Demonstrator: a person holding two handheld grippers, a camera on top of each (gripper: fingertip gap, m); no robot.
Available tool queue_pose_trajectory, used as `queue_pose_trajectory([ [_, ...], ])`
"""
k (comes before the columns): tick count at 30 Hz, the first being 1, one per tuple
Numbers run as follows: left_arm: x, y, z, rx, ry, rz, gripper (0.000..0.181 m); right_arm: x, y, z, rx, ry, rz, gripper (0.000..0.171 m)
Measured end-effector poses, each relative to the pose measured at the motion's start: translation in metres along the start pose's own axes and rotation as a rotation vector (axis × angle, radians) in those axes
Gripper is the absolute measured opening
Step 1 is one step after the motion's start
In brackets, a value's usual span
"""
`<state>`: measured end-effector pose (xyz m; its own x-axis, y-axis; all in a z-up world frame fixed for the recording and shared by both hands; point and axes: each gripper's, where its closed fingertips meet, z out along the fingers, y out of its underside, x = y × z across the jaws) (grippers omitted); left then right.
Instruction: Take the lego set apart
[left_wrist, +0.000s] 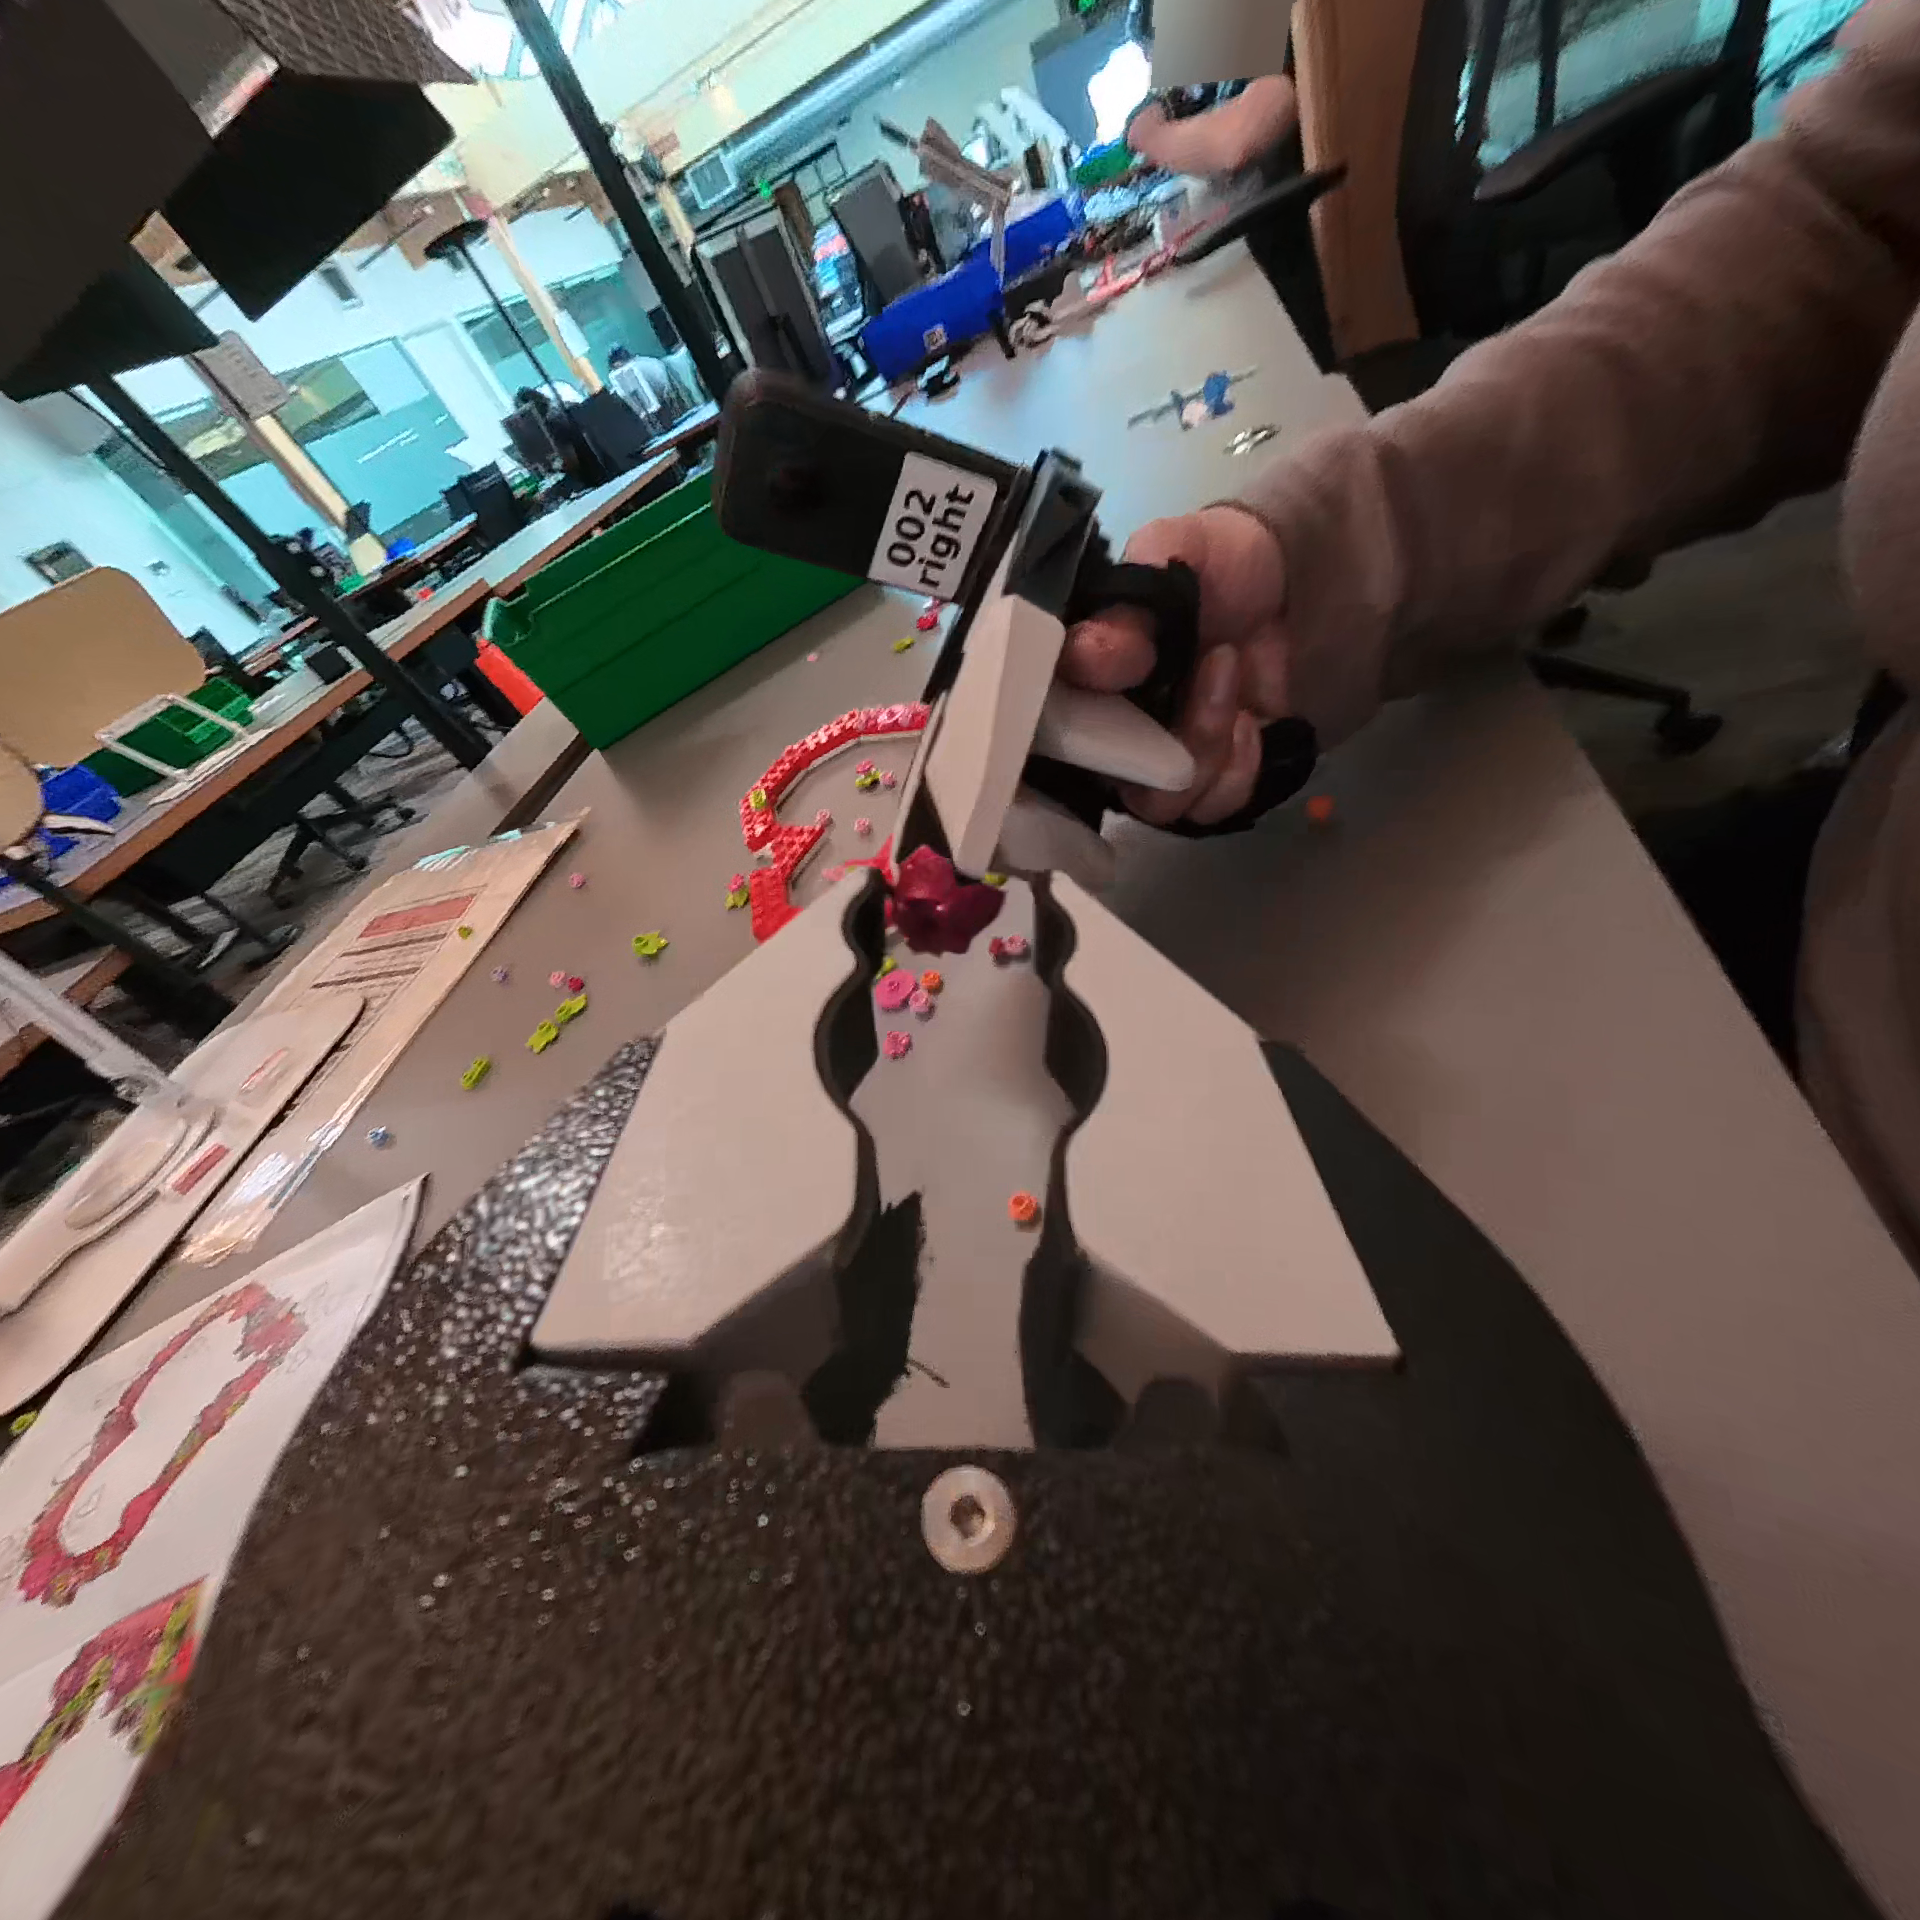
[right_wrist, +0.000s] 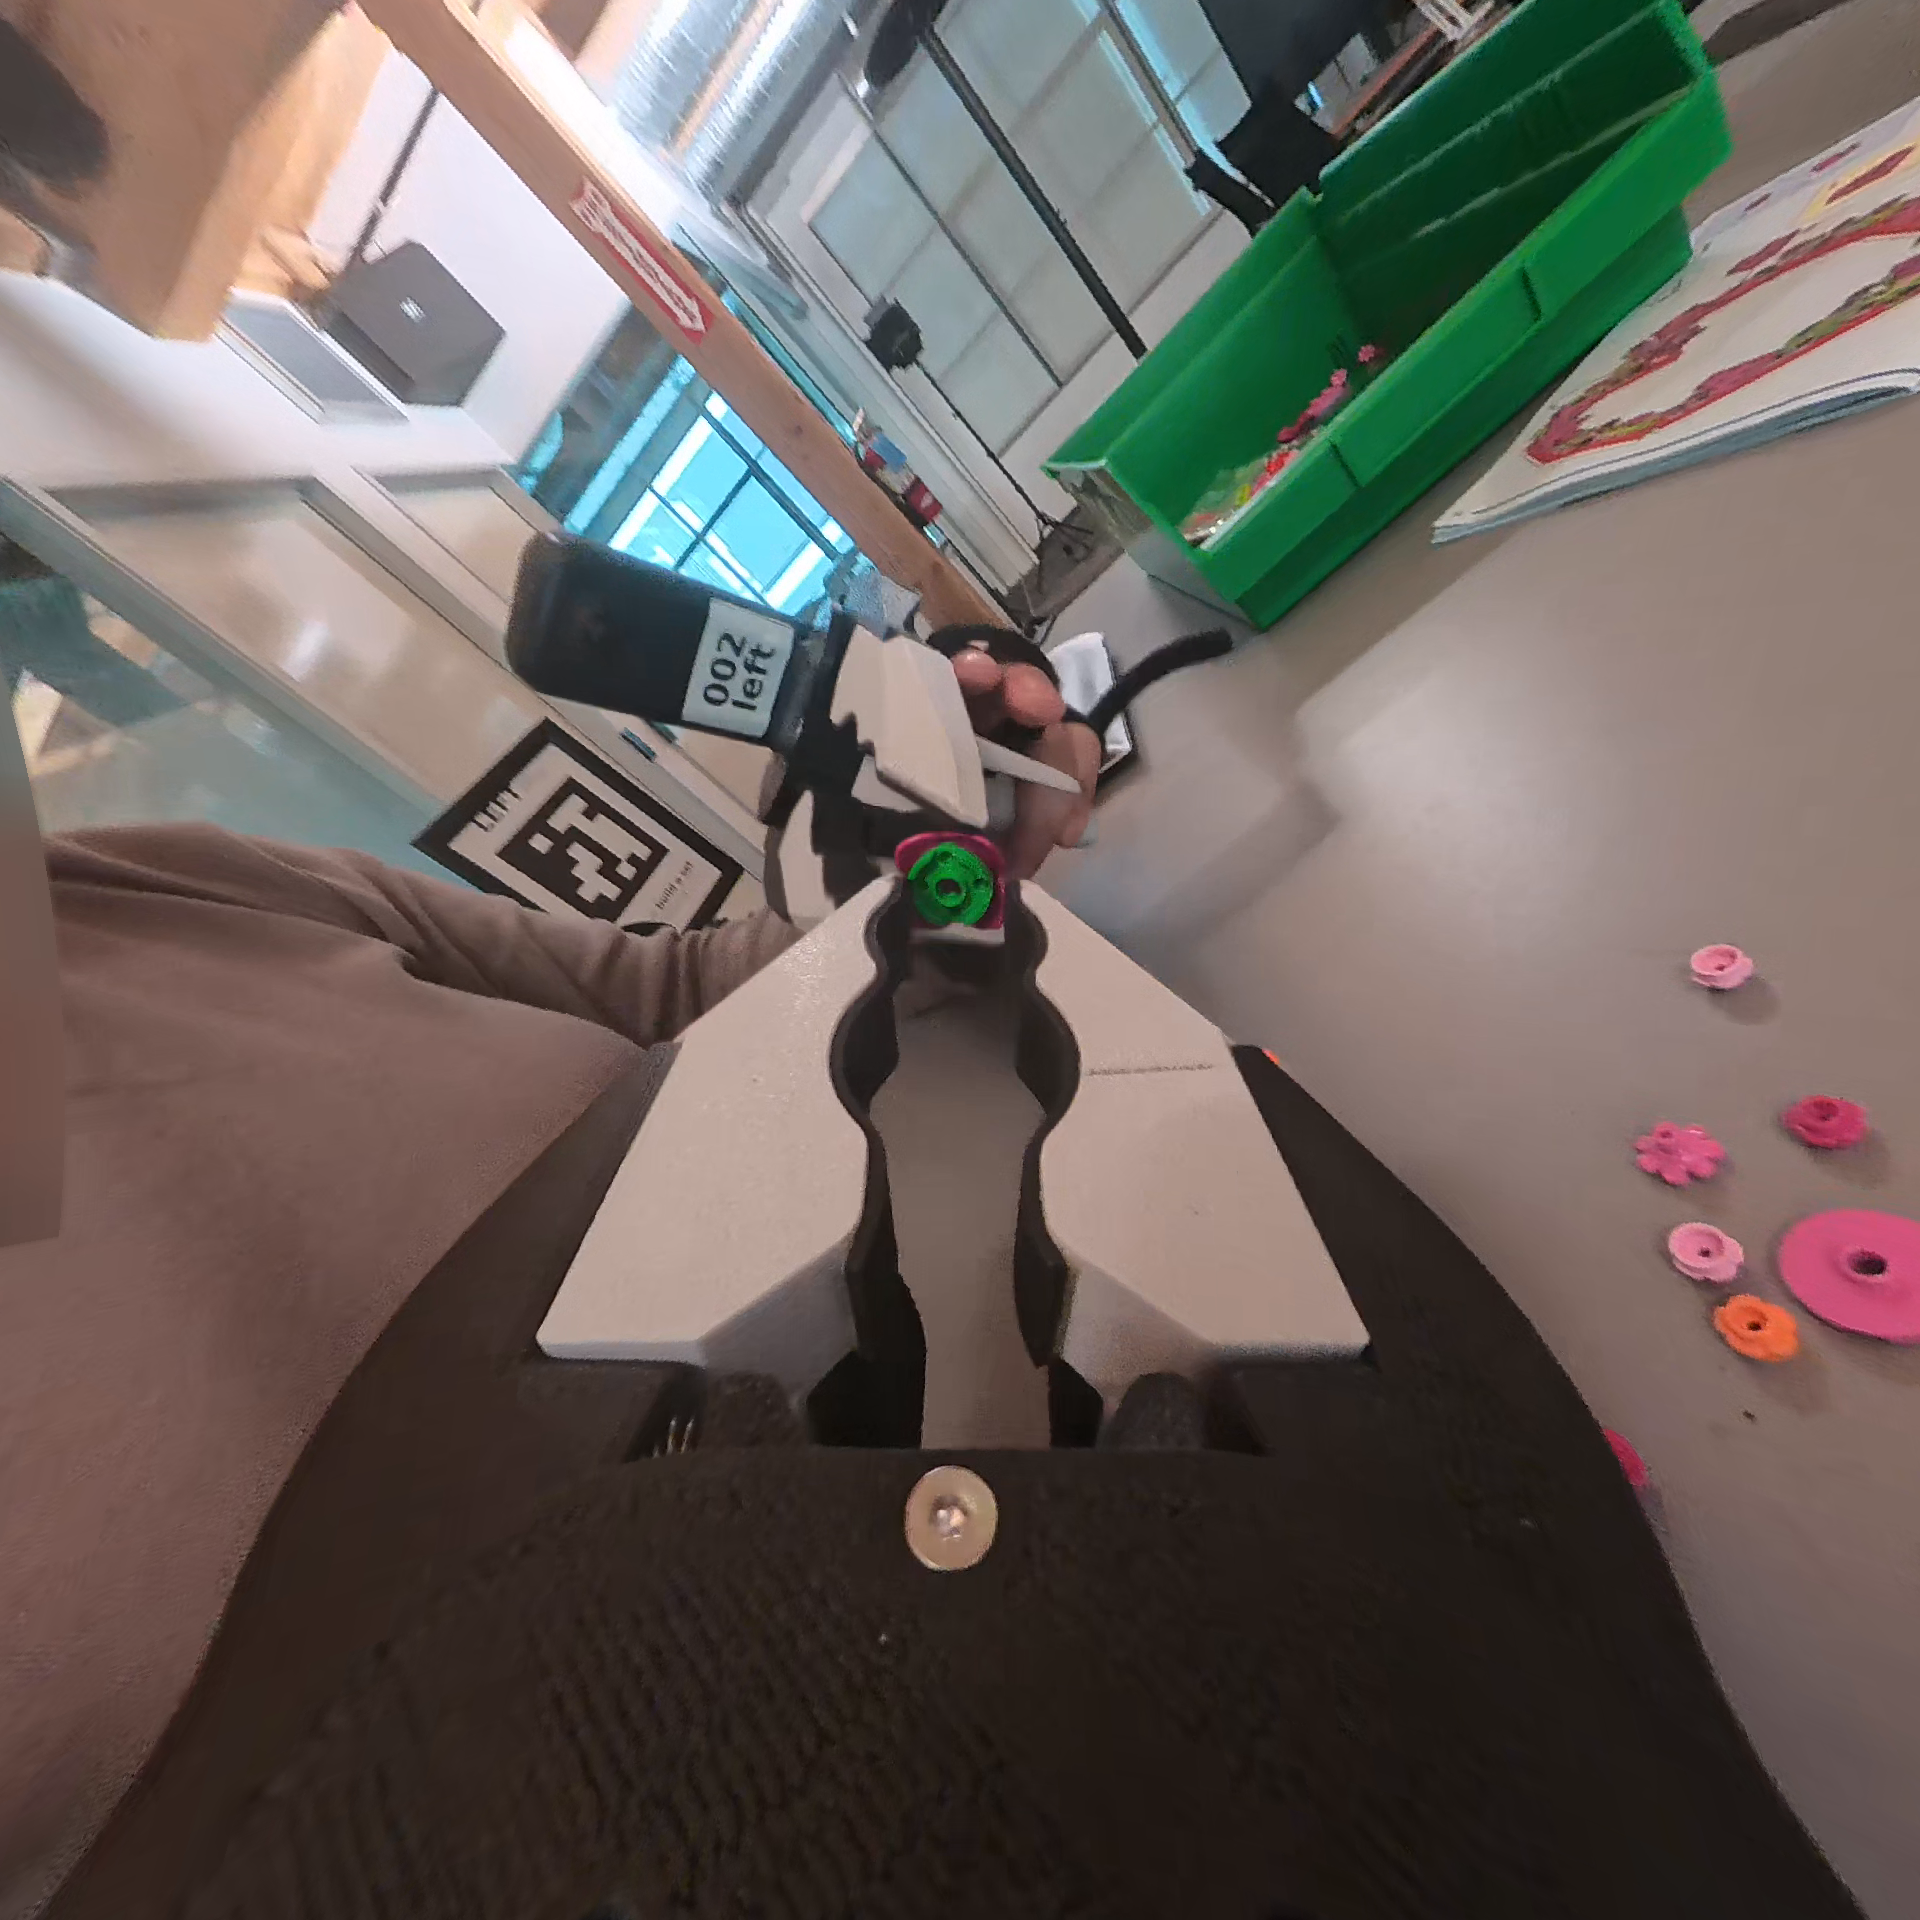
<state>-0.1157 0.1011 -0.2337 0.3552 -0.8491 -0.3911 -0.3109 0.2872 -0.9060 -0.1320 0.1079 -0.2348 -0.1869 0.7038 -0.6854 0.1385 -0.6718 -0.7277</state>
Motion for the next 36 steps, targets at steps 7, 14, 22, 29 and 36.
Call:
queue_pose_trajectory([
  [7,-0.002,0.019,0.004,-0.143,-0.031,0.048,0.018,0.018,0.006,0.001,-0.057,0.108,-0.055,0.015],
  [14,0.001,0.043,0.008,-0.298,-0.068,0.180,0.017,0.037,0.019,0.000,-0.165,0.248,-0.161,0.015],
  [22,0.006,0.049,0.008,-0.330,-0.064,0.250,0.017,0.036,0.029,-0.003,-0.267,0.269,-0.235,0.016],
  [29,-0.020,0.062,-0.013,-0.356,-0.144,0.144,0.016,0.038,0.013,-0.035,-0.253,0.327,-0.301,0.000],
  [36,-0.039,0.081,-0.016,-0.438,-0.249,0.113,0.016,0.047,0.016,-0.026,-0.290,0.424,-0.481,0.004],
])
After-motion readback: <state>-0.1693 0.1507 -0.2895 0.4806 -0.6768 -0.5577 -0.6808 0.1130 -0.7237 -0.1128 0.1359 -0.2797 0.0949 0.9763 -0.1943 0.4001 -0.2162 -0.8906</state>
